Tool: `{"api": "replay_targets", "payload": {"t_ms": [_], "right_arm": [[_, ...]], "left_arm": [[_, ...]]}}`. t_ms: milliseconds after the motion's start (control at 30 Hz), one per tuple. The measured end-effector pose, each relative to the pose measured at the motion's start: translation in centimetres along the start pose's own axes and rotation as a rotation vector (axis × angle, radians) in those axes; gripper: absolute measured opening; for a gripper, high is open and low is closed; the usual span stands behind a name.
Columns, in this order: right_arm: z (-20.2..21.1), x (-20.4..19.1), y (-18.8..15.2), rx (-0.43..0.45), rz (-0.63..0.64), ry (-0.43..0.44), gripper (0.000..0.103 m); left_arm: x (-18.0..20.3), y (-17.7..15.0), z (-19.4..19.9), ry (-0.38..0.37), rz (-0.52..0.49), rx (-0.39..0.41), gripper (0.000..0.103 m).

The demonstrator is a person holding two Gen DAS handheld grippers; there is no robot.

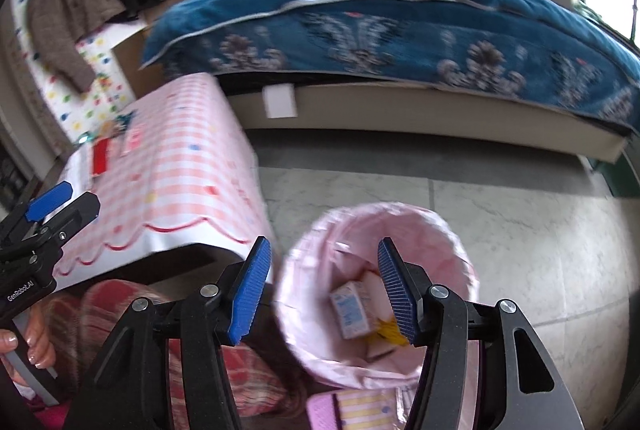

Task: Collect trash
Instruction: 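Move both open grippers back over the table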

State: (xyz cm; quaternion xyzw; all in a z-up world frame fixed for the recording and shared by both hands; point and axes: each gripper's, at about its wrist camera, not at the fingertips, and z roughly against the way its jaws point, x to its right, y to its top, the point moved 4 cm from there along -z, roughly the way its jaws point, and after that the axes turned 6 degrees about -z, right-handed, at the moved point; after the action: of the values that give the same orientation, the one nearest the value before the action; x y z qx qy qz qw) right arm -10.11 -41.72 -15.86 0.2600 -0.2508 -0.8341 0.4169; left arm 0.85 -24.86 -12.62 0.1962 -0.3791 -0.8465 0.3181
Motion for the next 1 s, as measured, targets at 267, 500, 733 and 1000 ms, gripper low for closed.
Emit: {"api": "replay_targets", "payload": {"t_ms": [267,500,733,1000], "right_arm": [[-0.2,-8.2,1.8,0.013,0.148,0.109,0.056],[-0.3,-15.0,3.1,0.037,0.256,0.201,0.056],[-0.9,-21.9,3.3,0.031,0.395,0.276,0.053],[-2.2,-26.0,2.9,0.022,0.427,0.310,0.051]], "left_arm": [[-6.6,-1.1,3.7,0.147,0.099,0.021,0.087],[-11.6,-3.0,6.1,0.247,0.191,0.005,0.088],[-16.4,-5.6,8.0,0.345,0.272,-0.021,0.090],[-20.4,-8.4,8.5,0.415,0.333,-0.062,0.090]]}}
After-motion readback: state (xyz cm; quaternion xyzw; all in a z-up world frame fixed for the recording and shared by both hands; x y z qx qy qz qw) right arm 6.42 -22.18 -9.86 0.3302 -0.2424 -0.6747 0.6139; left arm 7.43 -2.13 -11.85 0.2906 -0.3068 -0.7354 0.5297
